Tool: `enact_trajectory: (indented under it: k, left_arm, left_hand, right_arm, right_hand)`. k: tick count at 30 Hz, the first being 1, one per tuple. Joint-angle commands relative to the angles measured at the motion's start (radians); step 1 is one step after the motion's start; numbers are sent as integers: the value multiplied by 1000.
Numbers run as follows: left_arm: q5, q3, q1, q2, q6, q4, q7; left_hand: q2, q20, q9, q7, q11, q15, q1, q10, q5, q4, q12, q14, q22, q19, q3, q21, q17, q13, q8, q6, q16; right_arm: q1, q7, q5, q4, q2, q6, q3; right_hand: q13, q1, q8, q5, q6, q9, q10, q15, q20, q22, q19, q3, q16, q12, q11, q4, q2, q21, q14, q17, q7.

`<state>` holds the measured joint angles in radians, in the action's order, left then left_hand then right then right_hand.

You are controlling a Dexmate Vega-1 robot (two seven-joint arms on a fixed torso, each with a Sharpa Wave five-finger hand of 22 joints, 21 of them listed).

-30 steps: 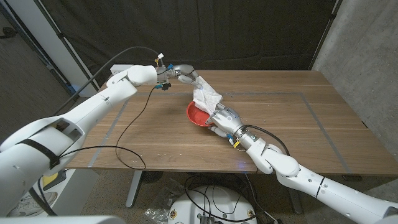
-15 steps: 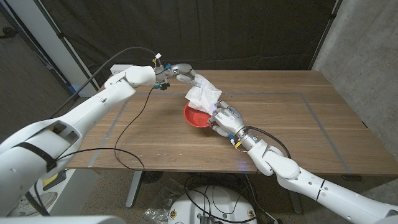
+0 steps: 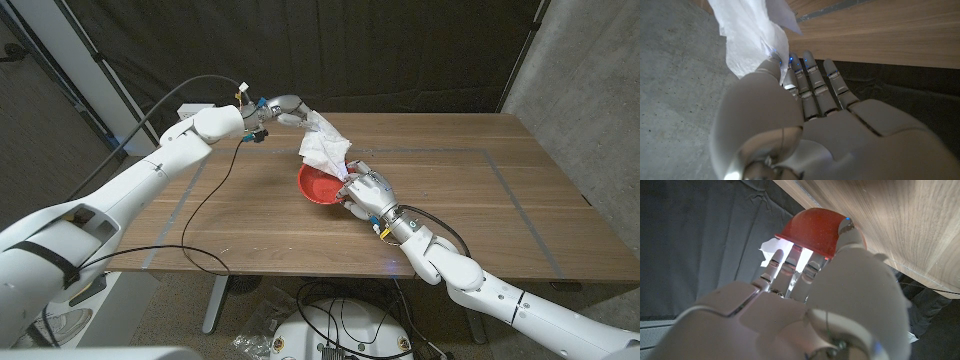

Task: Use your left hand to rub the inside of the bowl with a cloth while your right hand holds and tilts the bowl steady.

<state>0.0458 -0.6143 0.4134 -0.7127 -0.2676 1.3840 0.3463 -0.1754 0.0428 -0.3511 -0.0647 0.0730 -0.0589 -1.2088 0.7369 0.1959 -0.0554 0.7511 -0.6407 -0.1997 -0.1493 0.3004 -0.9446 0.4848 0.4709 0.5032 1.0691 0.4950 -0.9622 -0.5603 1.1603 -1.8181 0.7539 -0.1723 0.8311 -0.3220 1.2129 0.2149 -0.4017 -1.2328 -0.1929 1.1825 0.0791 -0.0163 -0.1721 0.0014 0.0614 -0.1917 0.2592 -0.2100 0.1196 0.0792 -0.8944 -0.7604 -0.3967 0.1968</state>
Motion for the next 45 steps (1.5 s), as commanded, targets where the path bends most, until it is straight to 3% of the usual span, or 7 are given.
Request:
enact_trajectory:
  k: [1, 8, 14, 19, 26, 38, 45]
  left_arm:
    - [21, 132, 154, 8, -23, 73, -316]
    - [40, 169, 197, 20, -15, 83, -402]
    - [55, 145, 175, 18, -12, 56, -349]
    - [56, 133, 159, 23, -13, 43, -333]
    - [55, 115, 142, 28, -3, 36, -312]
    - [59, 111, 151, 25, 1, 47, -310]
    - [58, 128, 172, 17, 2, 75, -342]
  left_hand:
    - [9, -1, -7, 4, 9, -103, -3, 2, 0, 1, 6, -6, -1, 1, 10, -7, 3, 0, 35, 2, -4]
    - [14, -5, -16, 6, 16, -109, 0, 5, 1, 2, 13, -14, 0, 1, 14, -11, 5, 5, 47, 6, -8]
    - [15, -3, -25, 8, 16, -108, 3, 4, 2, 4, 17, -15, 1, 6, 18, -15, 7, 5, 55, -1, -14]
    - [16, -2, -26, 9, 15, -107, 4, 2, 2, 5, 18, -17, 1, 7, 21, -18, 8, 5, 58, -6, -18]
    - [16, -3, -24, 8, 20, -107, 7, 1, 2, 6, 20, -18, 2, 9, 24, -21, 10, 5, 61, -5, -22]
    - [20, -1, -21, 6, 15, -106, 9, 3, 2, 4, 25, -23, 3, 12, 33, -32, 19, -1, 71, -7, -30]
    - [19, -1, -17, 4, 18, -104, 11, 3, 2, 4, 27, -25, 4, 14, 38, -37, 25, -4, 75, -8, -33]
  right_arm:
    - [-11, -24, -22, 6, -9, -34, -17]
    - [-12, -52, -52, 18, -15, -37, -27]
    - [-5, -61, -63, 27, -20, -37, -26]
    - [-1, -76, -78, 36, -23, -25, -24]
    - [-7, -73, -94, 29, -19, -30, -27]
    - [-12, -59, -105, 19, -9, -30, -30]
    - [-21, -29, -119, 4, -11, -44, -36]
  right_hand:
    - [-2, 3, 4, -9, -19, -2, 9, 150, -2, -3, 18, 8, -7, 4, 1, -6, 10, 7, -14, 1, 13]
    - [6, 2, 3, -12, -14, -2, -10, 152, 2, -4, 50, 11, -16, -5, 3, -5, 10, 18, -48, 8, 11]
    - [124, -25, -9, -26, -25, 2, -364, 148, -4, -7, 80, 8, 2, -78, 5, -10, 0, 84, 19, 66, 15]
    - [93, -7, -6, -34, -14, 2, -245, 155, -4, -6, 89, 23, -32, -2, 12, -3, 21, 113, -33, 57, 12]
    - [121, -32, -8, -45, -33, 3, -556, 144, 10, -11, 95, 3, 3, -77, 5, -10, -2, 160, 110, 69, 16]
    - [129, -57, -8, -58, -43, 5, -630, 125, -3, -13, 69, -23, 9, -53, 5, -22, -12, 187, 274, 71, 23]
    - [144, -47, -11, -80, -63, 6, -845, -14, -47, -11, -13, -59, 24, -77, 22, -13, -33, 245, 604, 134, 24]
